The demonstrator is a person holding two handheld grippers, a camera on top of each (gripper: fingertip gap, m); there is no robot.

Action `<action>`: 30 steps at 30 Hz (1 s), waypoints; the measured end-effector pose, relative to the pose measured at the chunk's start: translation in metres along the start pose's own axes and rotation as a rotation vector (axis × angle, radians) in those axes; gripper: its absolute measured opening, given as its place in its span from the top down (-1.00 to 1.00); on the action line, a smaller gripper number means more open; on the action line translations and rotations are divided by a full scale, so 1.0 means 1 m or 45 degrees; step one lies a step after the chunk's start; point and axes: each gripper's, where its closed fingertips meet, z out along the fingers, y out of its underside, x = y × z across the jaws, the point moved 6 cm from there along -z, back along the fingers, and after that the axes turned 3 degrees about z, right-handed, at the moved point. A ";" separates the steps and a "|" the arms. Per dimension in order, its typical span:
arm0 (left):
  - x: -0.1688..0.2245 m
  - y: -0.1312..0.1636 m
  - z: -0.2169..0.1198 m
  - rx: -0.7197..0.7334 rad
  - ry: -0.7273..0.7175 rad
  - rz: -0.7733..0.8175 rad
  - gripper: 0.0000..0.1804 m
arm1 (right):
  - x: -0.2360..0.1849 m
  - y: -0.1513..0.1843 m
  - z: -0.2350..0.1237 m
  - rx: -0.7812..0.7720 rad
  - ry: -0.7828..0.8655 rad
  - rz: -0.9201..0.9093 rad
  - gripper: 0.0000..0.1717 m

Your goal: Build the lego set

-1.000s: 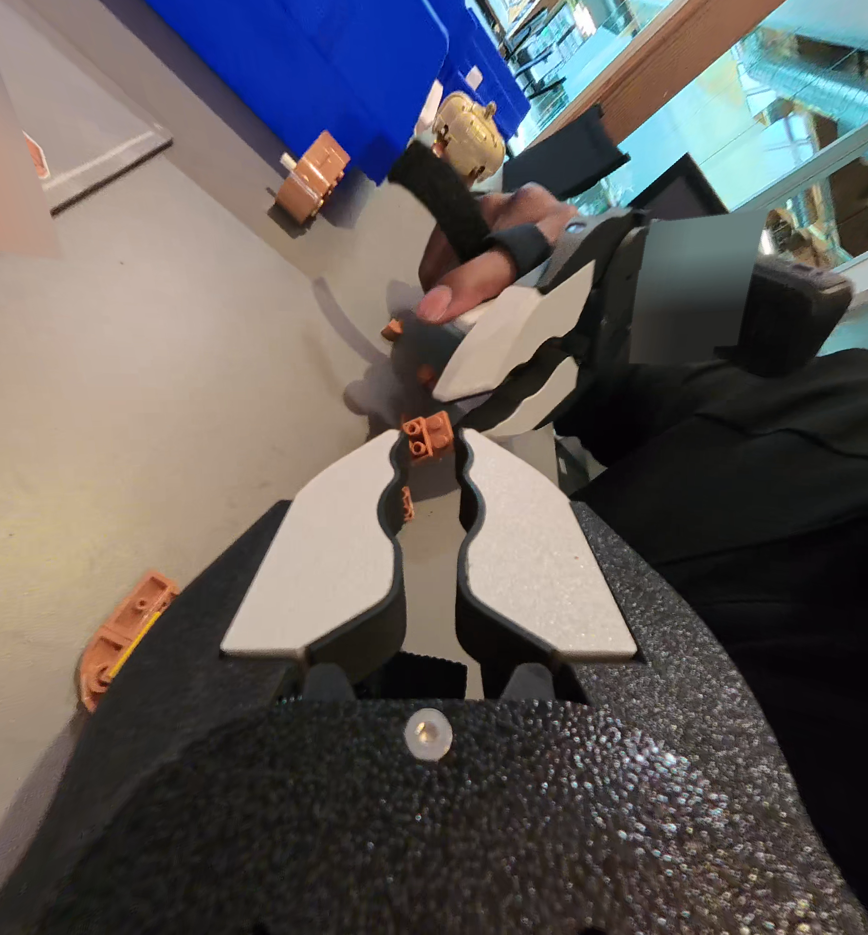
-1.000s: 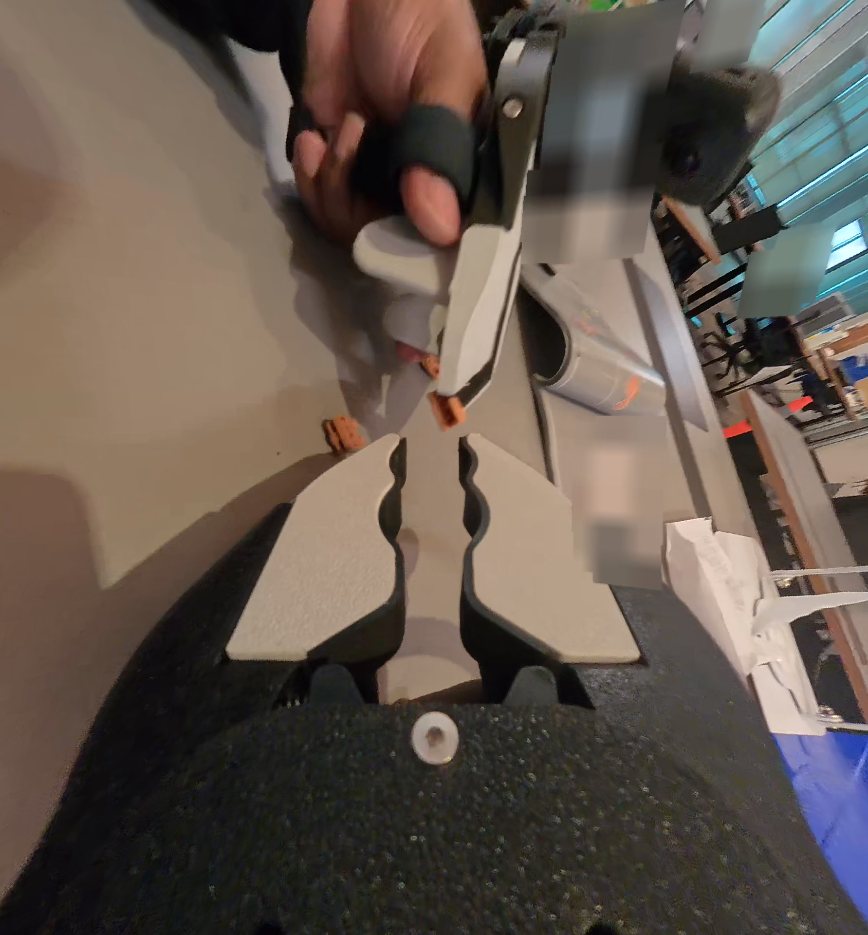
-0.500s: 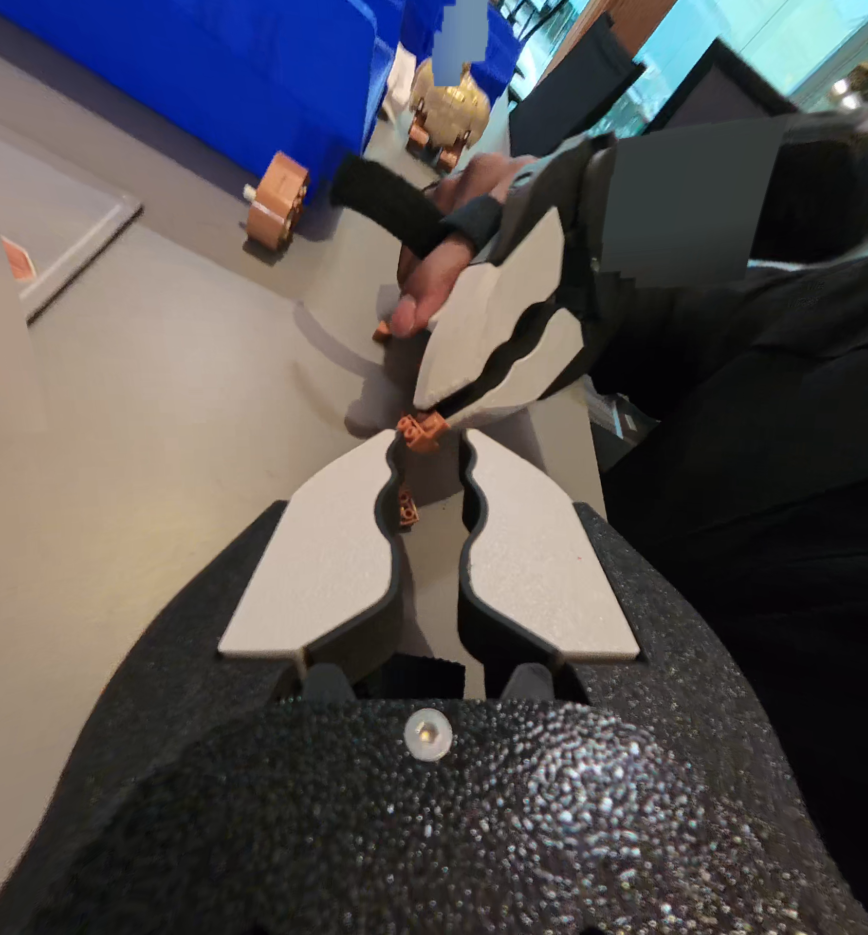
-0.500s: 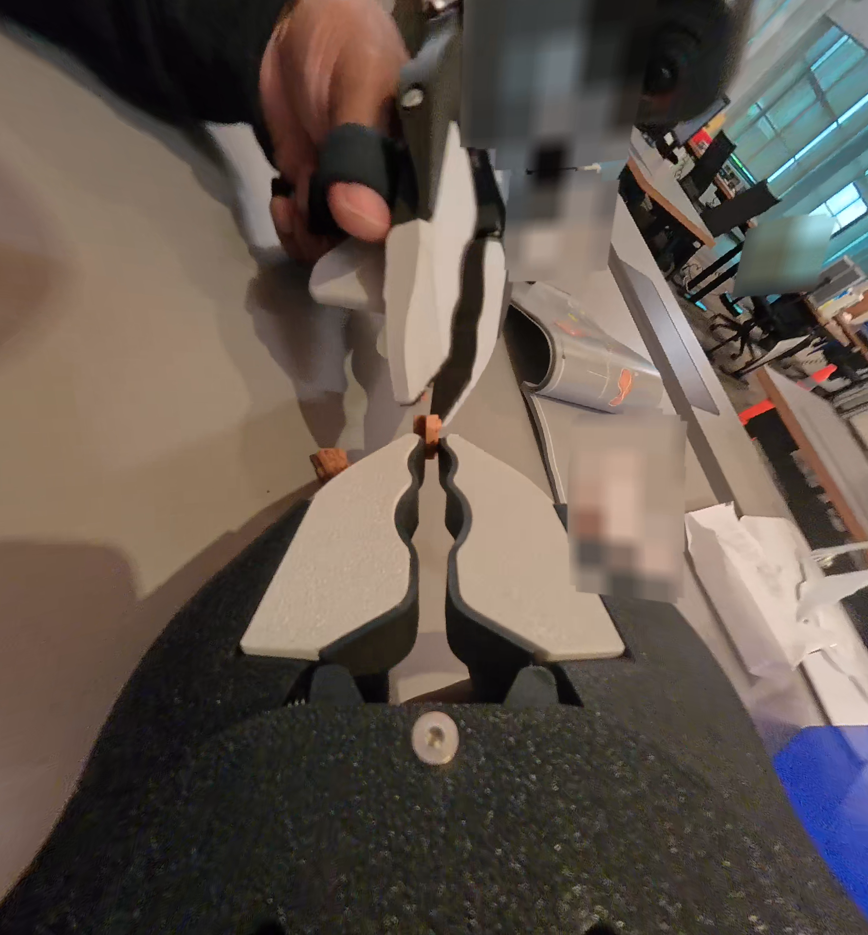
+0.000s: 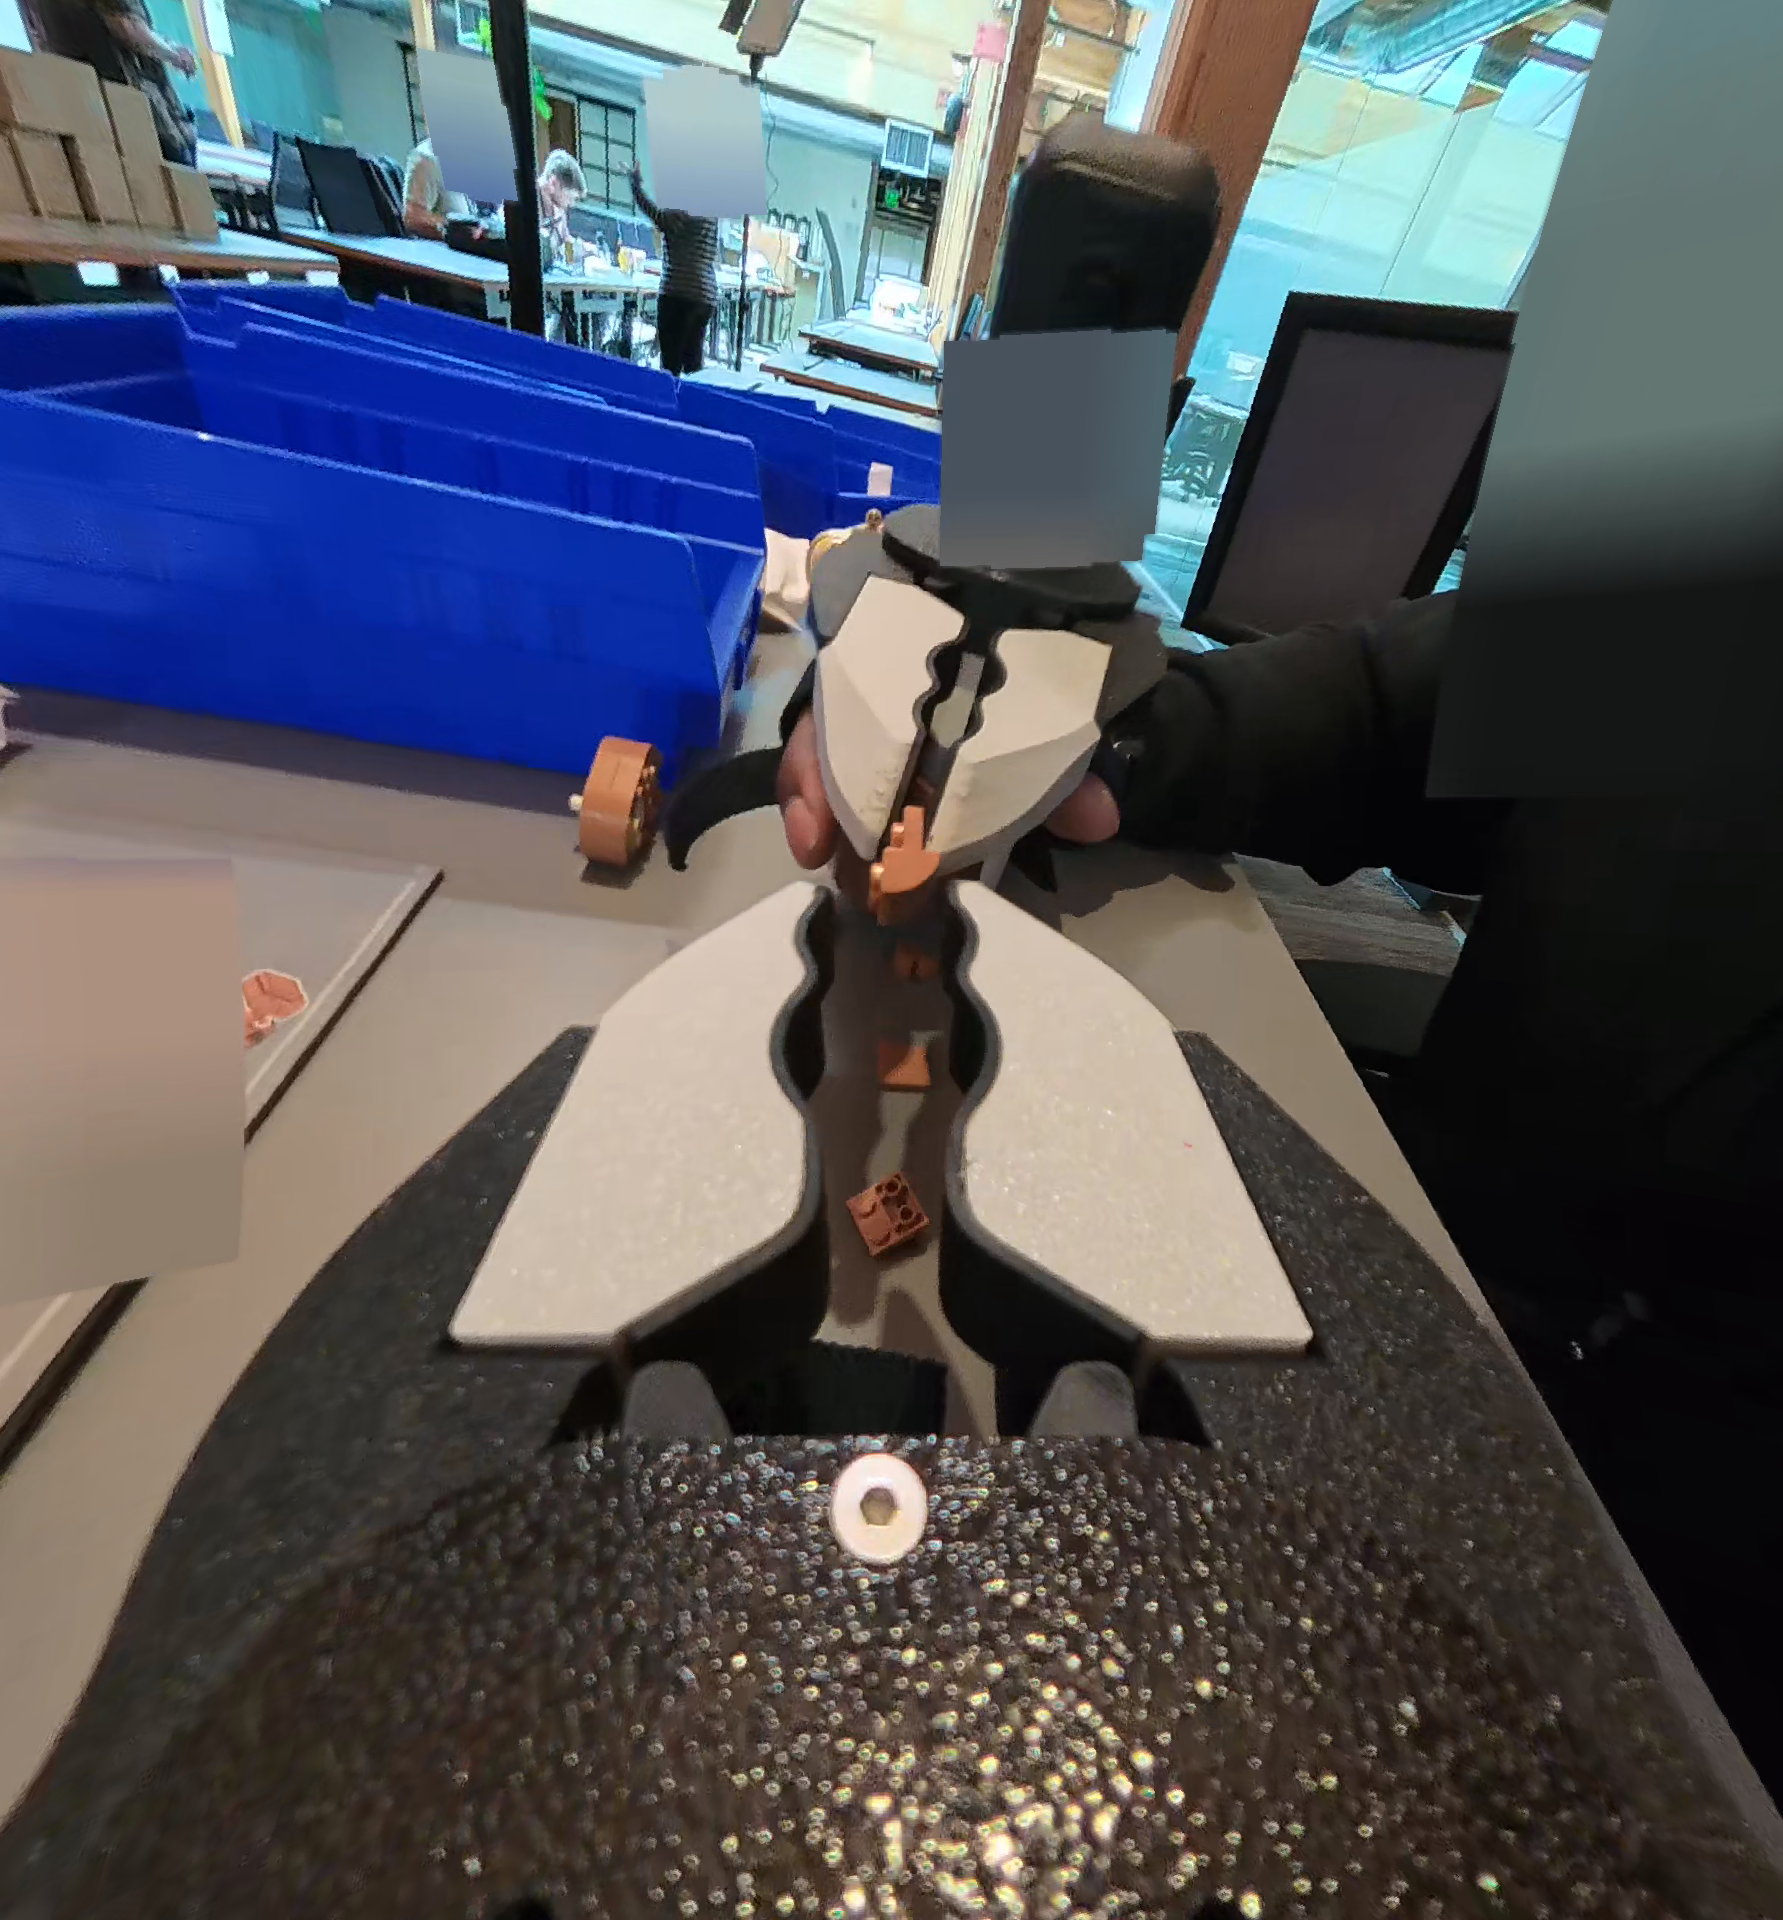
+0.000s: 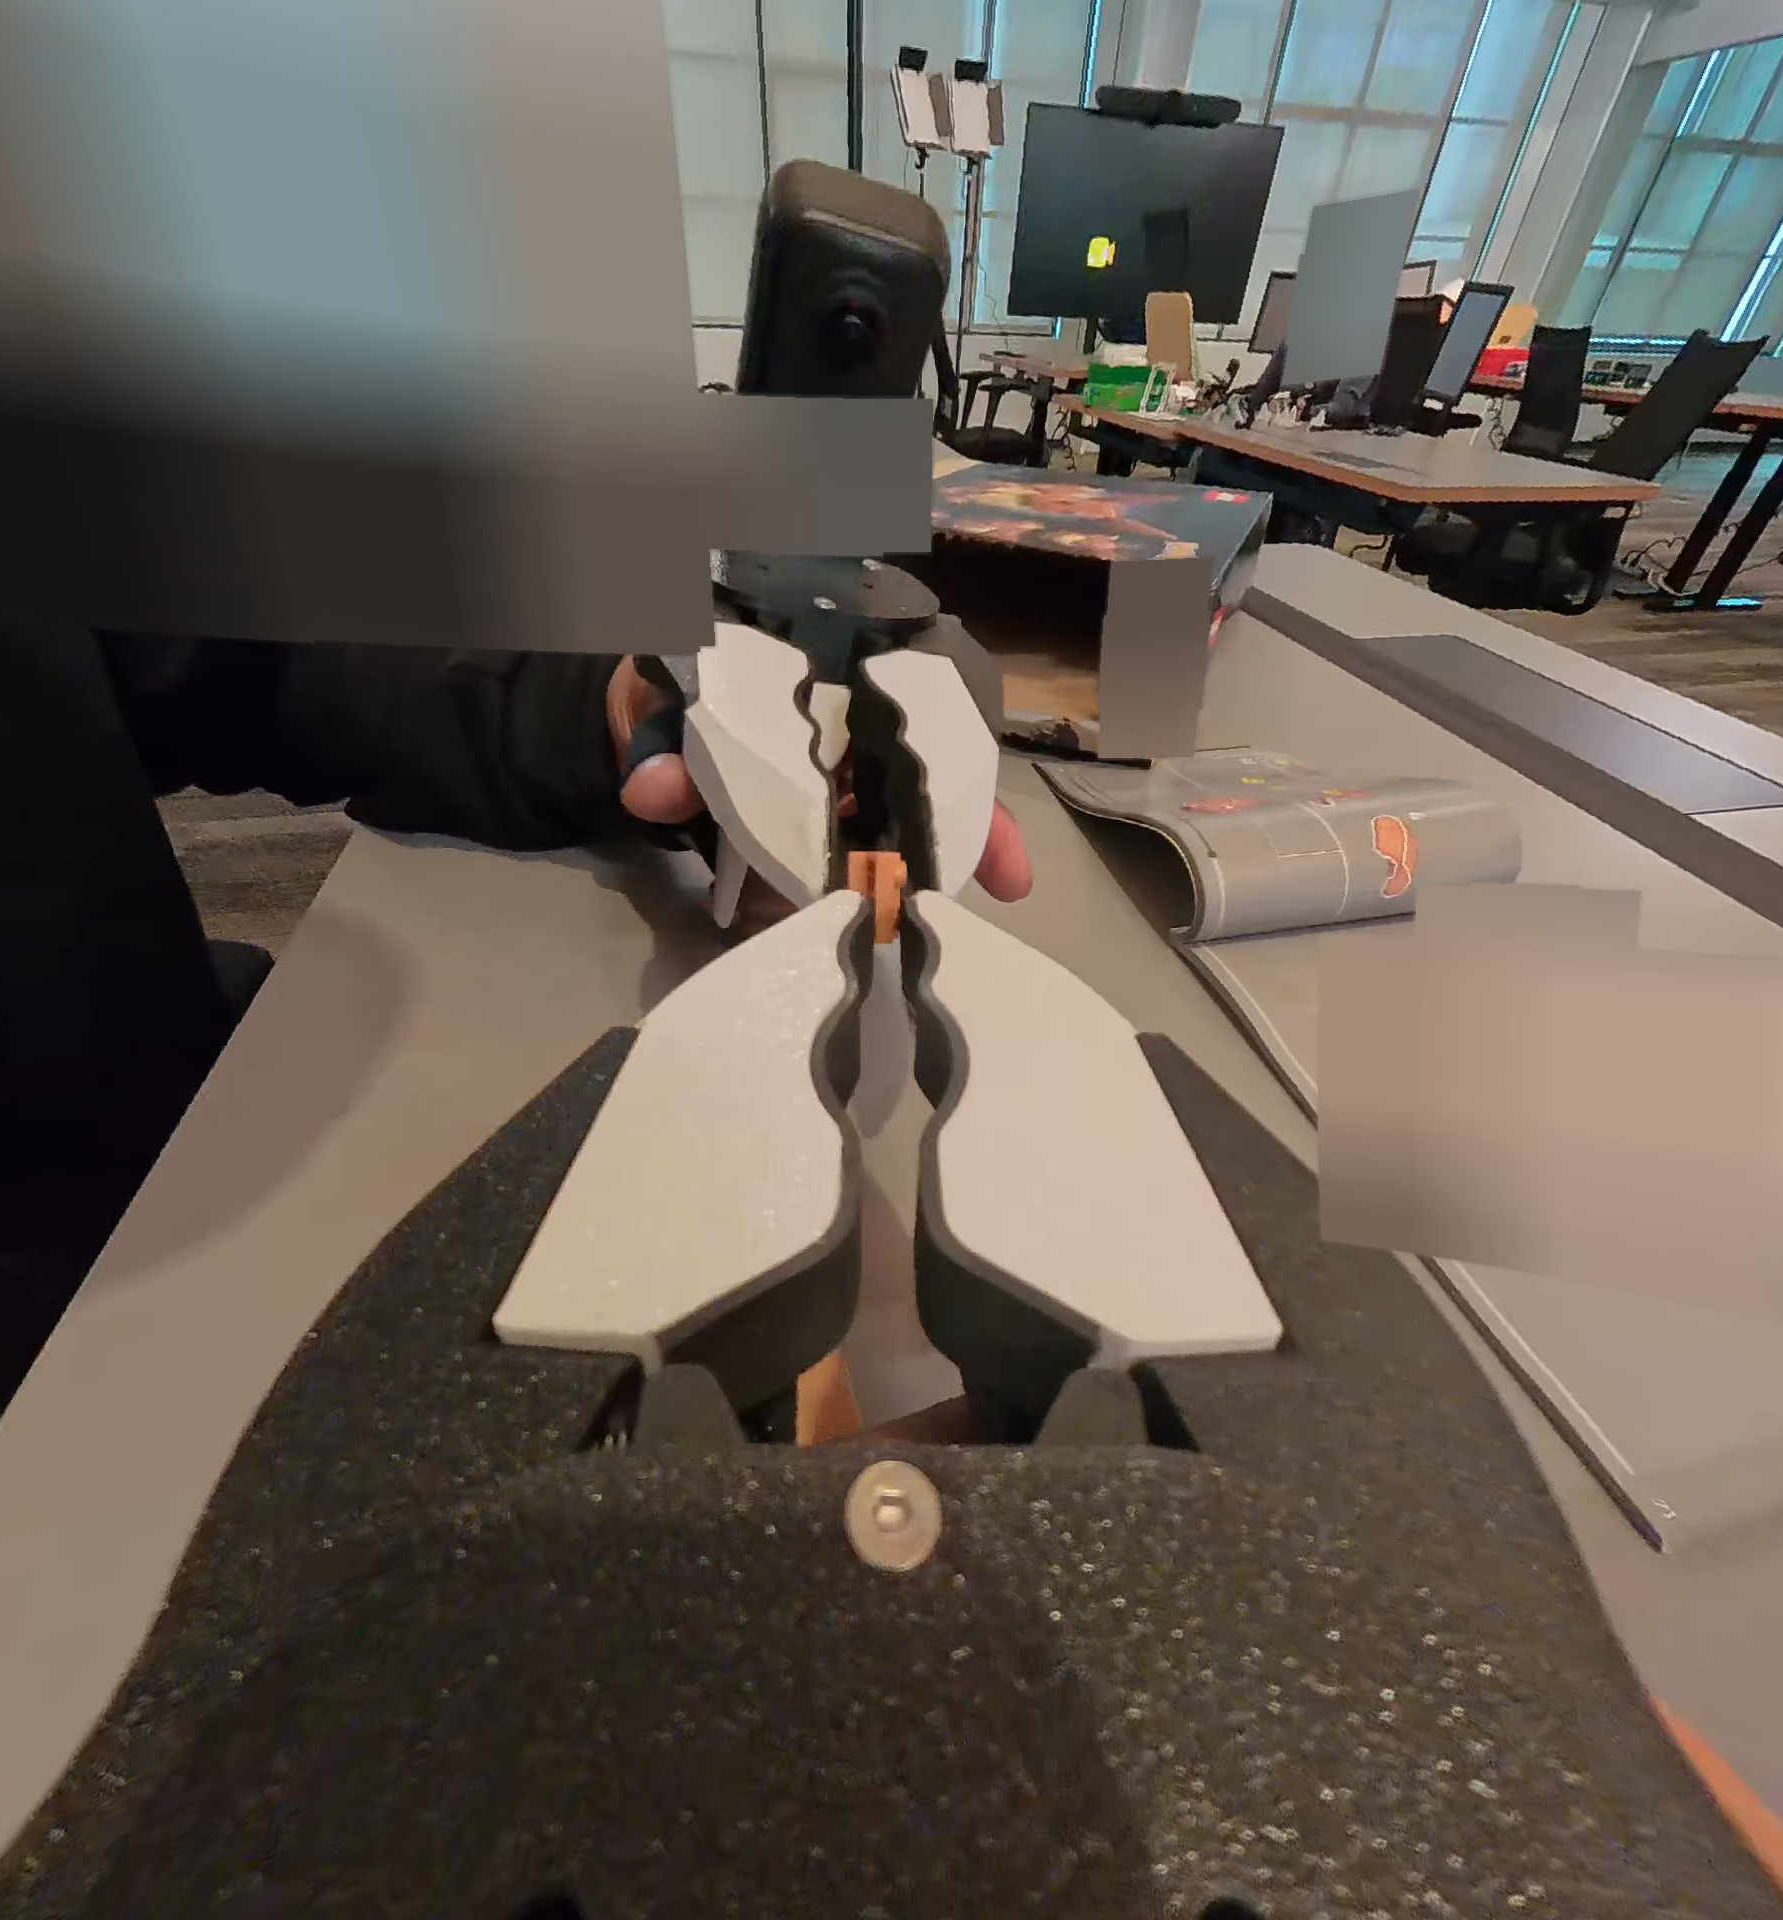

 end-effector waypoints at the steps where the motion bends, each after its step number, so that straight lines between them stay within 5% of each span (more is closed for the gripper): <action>1: 0.001 -0.001 0.000 0.010 -0.002 0.008 0.81 | -0.001 0.001 0.001 -0.006 0.000 -0.006 0.95; 6: 0.002 0.001 0.000 -0.031 -0.037 0.075 0.88 | -0.001 0.005 0.004 -0.070 0.035 -0.053 0.95; 17: -0.011 0.017 -0.015 -0.424 -0.242 0.403 0.88 | -0.020 0.040 0.012 -0.582 -0.012 -0.439 0.84; 30: -0.012 0.024 -0.010 -0.413 -0.265 0.387 0.88 | -0.019 0.056 0.020 -0.748 -0.055 -0.494 0.83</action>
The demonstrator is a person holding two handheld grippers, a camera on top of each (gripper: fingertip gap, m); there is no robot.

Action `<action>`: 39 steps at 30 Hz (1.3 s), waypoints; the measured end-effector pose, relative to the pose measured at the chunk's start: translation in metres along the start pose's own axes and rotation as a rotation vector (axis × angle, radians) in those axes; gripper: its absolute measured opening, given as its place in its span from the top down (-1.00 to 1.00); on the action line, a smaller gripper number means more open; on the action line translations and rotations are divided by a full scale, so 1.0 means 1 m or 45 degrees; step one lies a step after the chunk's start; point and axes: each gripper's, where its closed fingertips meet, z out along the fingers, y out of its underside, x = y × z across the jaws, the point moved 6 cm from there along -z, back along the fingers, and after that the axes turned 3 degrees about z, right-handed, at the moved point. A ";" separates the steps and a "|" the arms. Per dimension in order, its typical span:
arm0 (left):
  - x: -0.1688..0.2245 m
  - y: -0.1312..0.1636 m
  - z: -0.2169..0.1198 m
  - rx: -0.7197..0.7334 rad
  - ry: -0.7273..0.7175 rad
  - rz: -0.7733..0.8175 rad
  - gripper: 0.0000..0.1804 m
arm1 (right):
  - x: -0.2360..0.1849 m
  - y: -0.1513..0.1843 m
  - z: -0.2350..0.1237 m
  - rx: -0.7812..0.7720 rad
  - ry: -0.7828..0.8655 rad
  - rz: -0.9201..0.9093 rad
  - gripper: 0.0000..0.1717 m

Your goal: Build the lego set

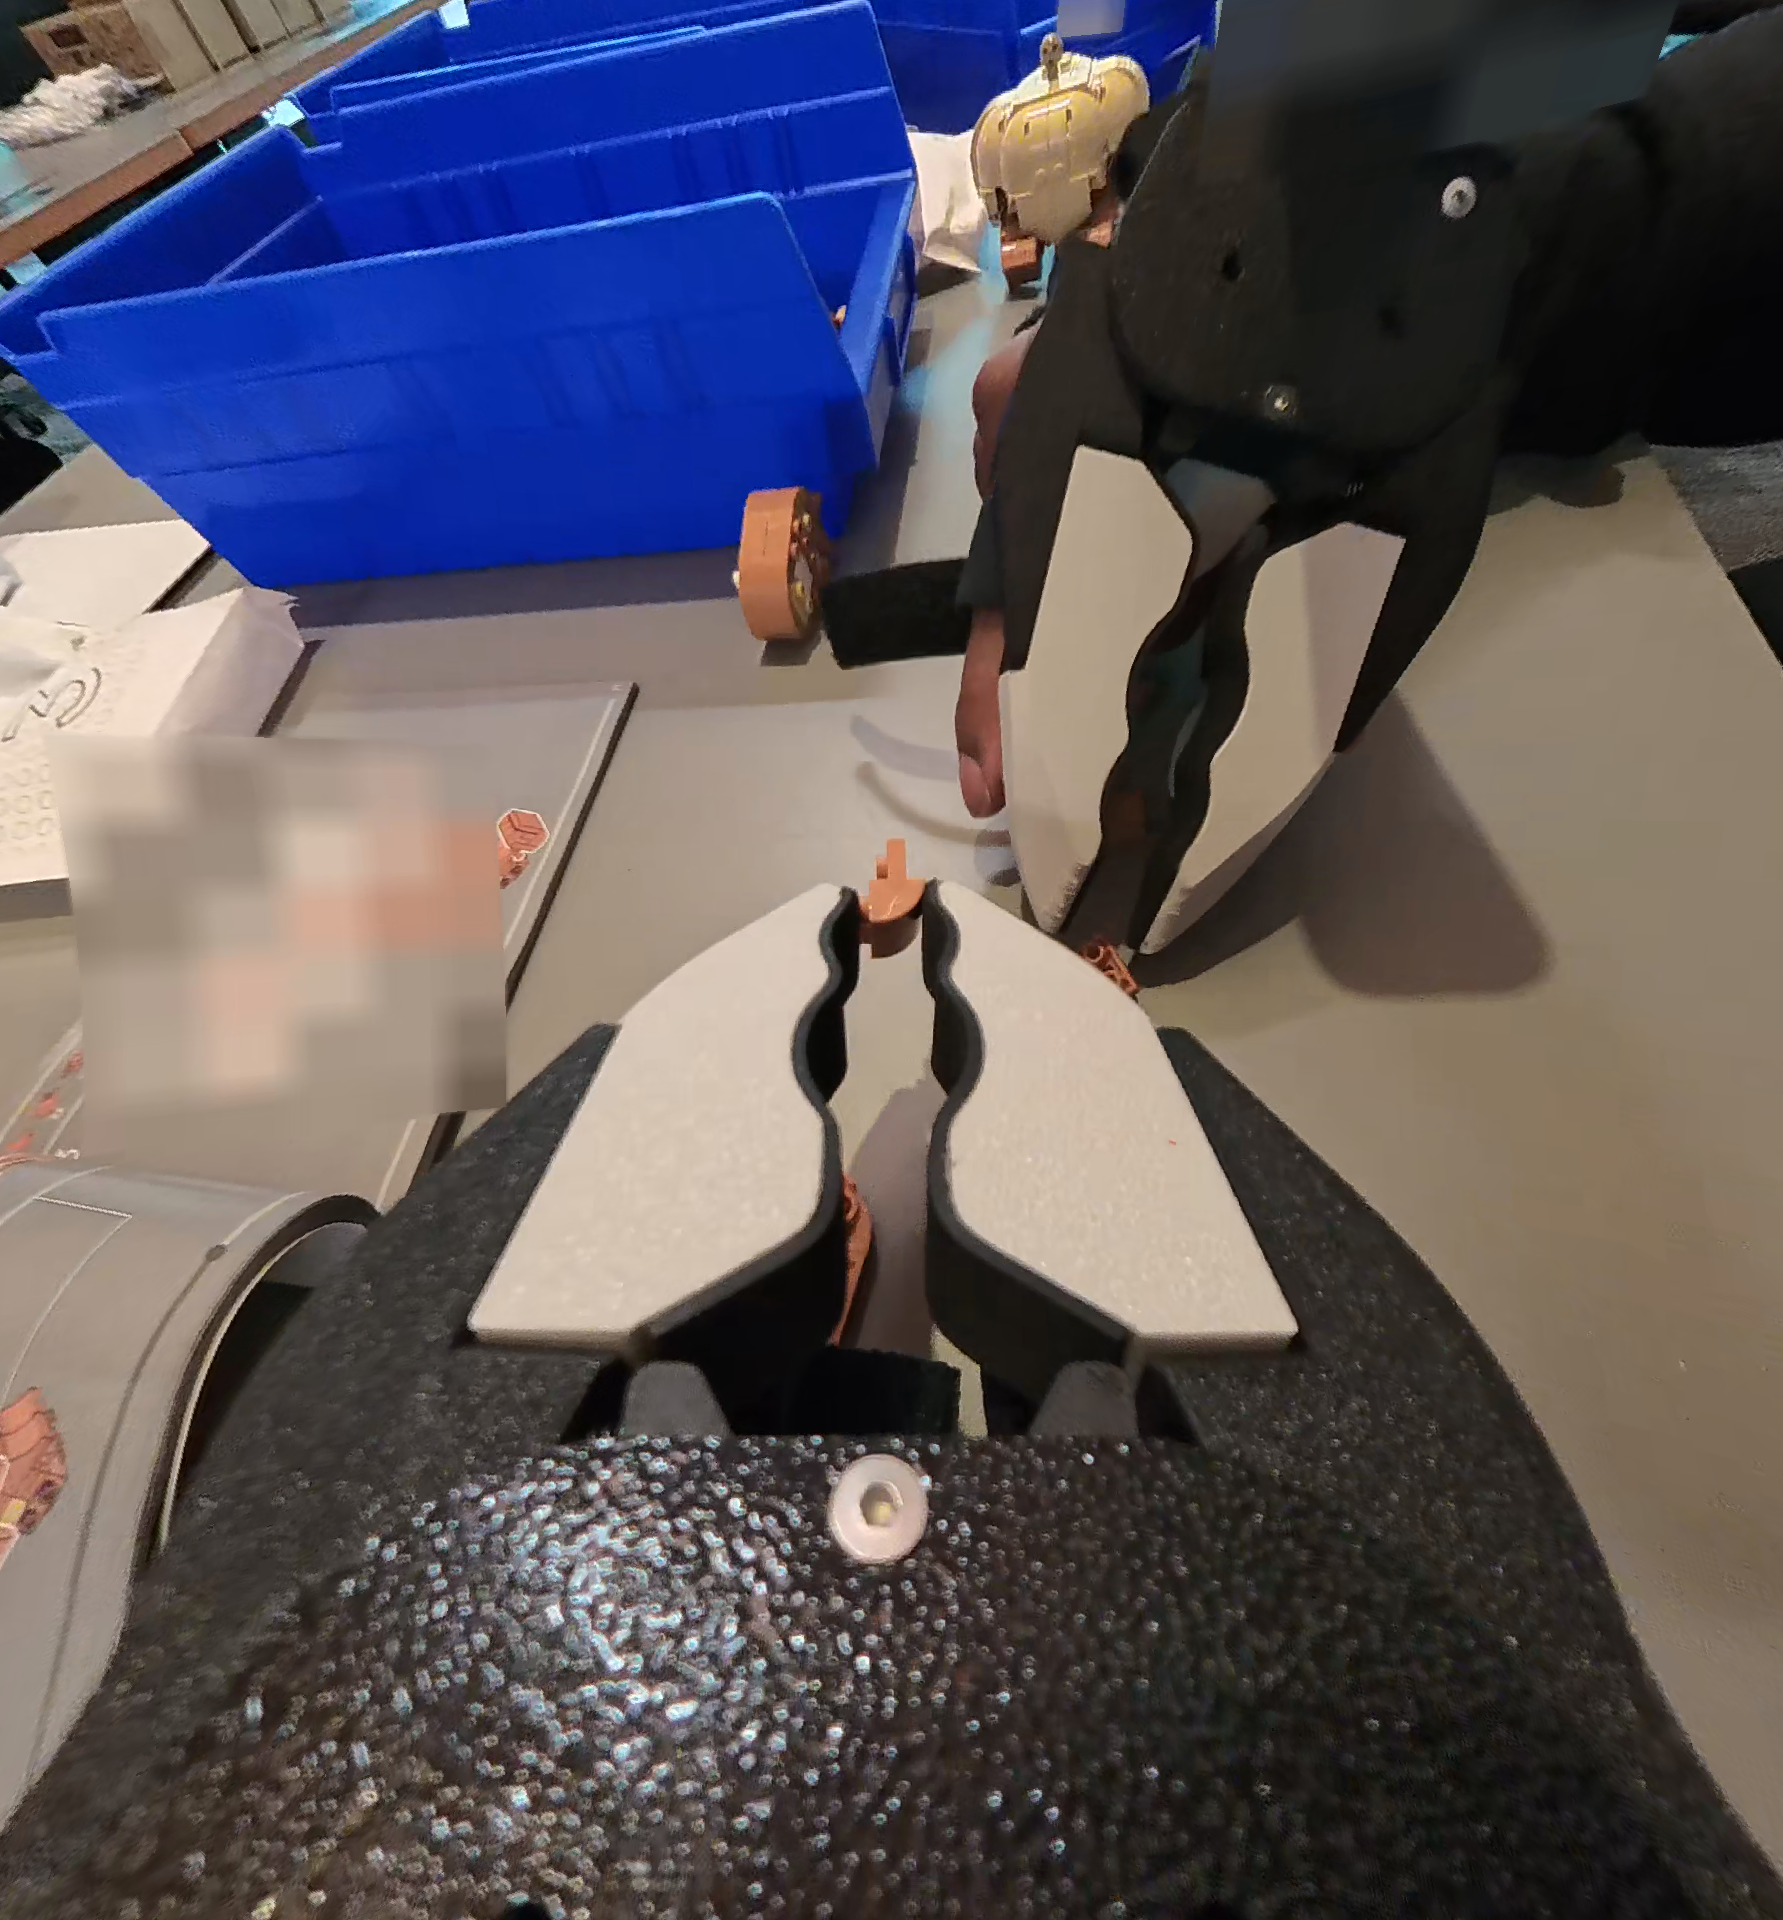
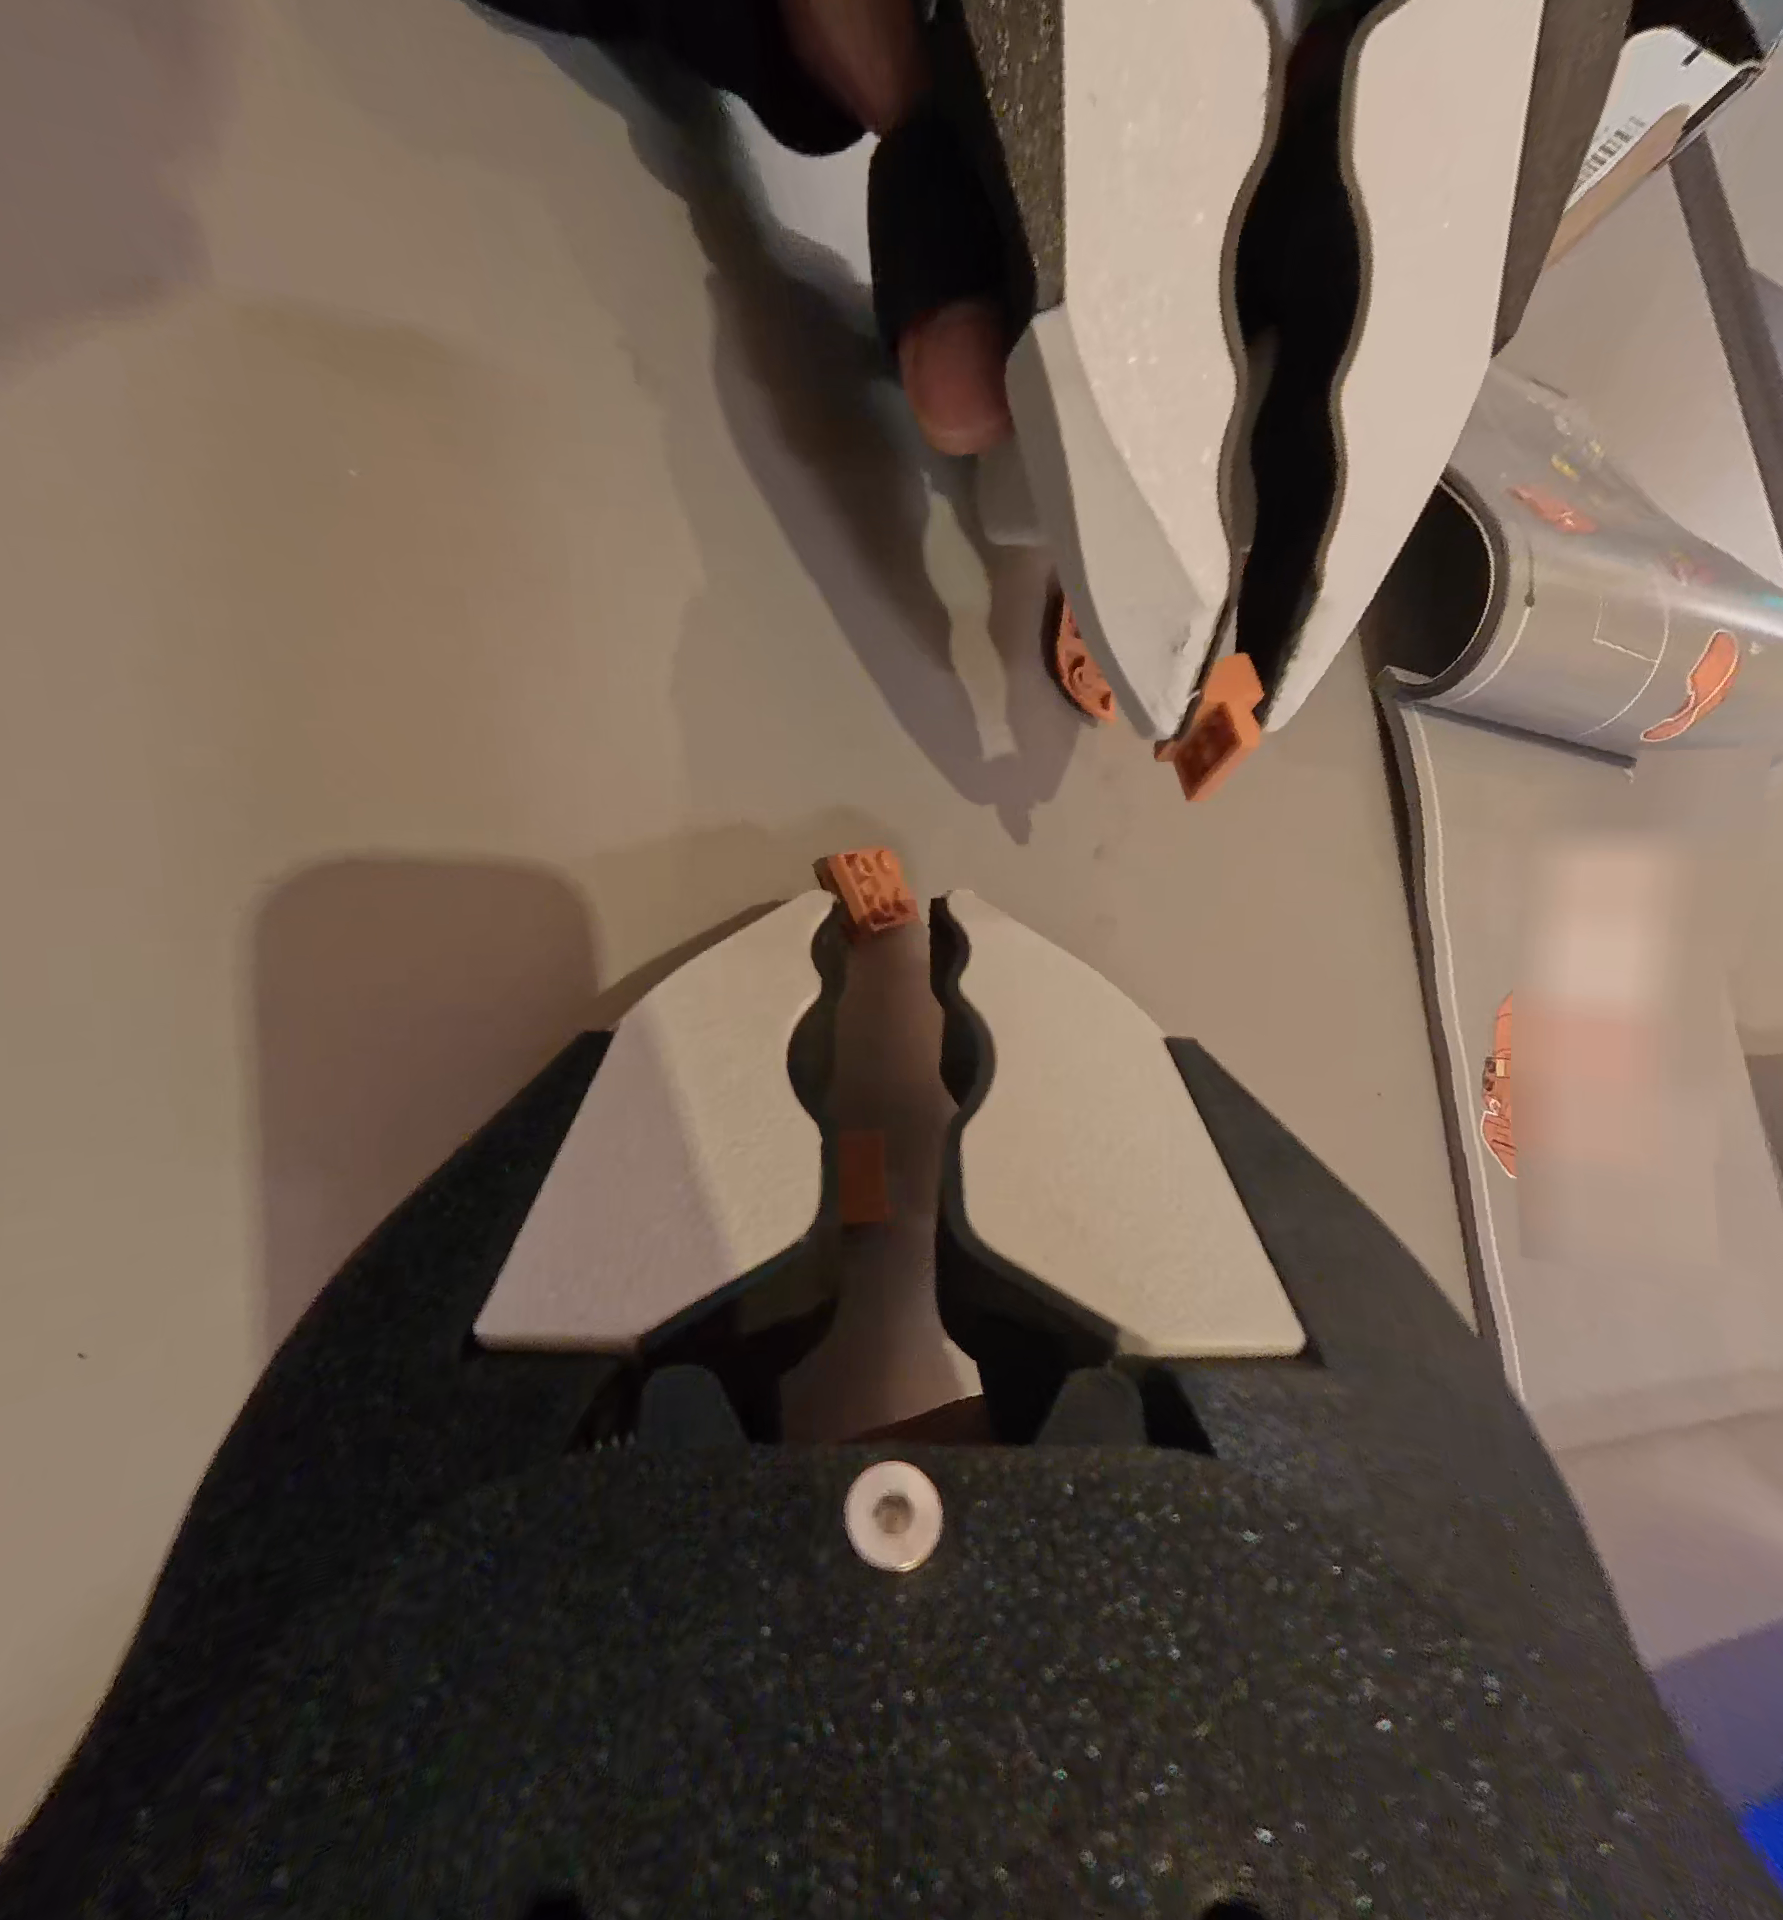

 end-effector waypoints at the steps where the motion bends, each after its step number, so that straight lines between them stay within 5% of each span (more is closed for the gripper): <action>1: 0.000 0.000 0.000 0.006 -0.002 -0.008 0.88 | 0.001 0.000 0.000 -0.002 0.003 0.003 0.84; 5: -0.003 0.000 -0.002 0.029 -0.006 -0.057 0.88 | 0.003 0.001 0.003 -0.022 0.022 -0.008 1.00; 17: -0.014 0.004 -0.010 0.027 -0.028 -0.215 0.88 | 0.017 -0.002 0.002 -0.035 0.125 0.057 1.00; 39: -0.014 0.003 -0.014 -0.023 -0.020 -0.176 0.88 | 0.013 0.007 -0.005 -0.015 0.080 0.087 0.84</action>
